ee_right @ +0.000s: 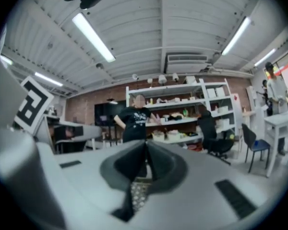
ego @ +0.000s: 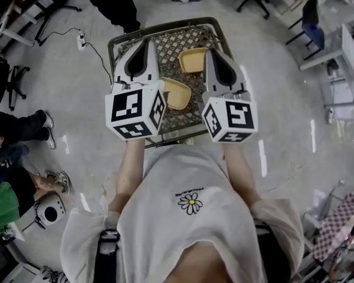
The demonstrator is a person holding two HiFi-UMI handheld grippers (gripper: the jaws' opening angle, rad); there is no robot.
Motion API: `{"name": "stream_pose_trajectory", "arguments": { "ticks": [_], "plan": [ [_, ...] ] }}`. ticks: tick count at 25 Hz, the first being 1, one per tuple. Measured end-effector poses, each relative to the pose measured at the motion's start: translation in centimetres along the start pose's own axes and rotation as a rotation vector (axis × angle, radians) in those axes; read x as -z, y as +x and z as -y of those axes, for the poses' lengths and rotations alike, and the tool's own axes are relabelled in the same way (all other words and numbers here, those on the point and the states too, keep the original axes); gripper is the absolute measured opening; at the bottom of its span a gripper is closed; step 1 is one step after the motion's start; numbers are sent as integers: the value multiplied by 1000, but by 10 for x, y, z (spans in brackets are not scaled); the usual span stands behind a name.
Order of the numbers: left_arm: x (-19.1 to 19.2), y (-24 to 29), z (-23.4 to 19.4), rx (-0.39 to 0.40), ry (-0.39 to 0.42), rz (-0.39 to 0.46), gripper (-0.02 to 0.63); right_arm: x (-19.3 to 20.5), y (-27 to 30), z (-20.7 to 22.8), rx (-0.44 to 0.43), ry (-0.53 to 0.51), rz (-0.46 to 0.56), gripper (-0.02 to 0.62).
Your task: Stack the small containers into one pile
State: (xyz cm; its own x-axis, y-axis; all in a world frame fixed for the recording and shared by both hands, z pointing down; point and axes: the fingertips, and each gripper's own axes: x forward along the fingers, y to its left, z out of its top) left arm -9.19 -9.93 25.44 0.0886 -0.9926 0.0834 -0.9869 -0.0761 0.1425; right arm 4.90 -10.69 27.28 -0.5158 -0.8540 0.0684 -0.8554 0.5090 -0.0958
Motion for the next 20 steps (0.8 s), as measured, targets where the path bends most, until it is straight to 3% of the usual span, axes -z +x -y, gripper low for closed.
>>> {"name": "stream_pose_trajectory", "arguments": {
  "ticks": [5, 9, 13, 15, 17, 20],
  "plan": [
    [-2, -8, -1, -4, -31, 15, 28, -7, -10, -6, -15, -3, 7, 35],
    [12, 2, -6, -16, -102, -12, 29, 2, -4, 1, -46, 41, -30, 35],
    [43, 29, -11, -15, -140, -105, 33, 21, 23, 20, -84, 63, -145, 35],
    [63, 47, -11, -3, -157, -162, 70, 37, 41, 30, -130, 100, -238, 48],
    [95, 67, -11, 9, -188, -243, 129, 57, 61, 44, -163, 105, -320, 126],
    [152, 96, -13, 11, -242, -375, 144, 97, 92, 71, -163, 87, -438, 133]
  ]
}}
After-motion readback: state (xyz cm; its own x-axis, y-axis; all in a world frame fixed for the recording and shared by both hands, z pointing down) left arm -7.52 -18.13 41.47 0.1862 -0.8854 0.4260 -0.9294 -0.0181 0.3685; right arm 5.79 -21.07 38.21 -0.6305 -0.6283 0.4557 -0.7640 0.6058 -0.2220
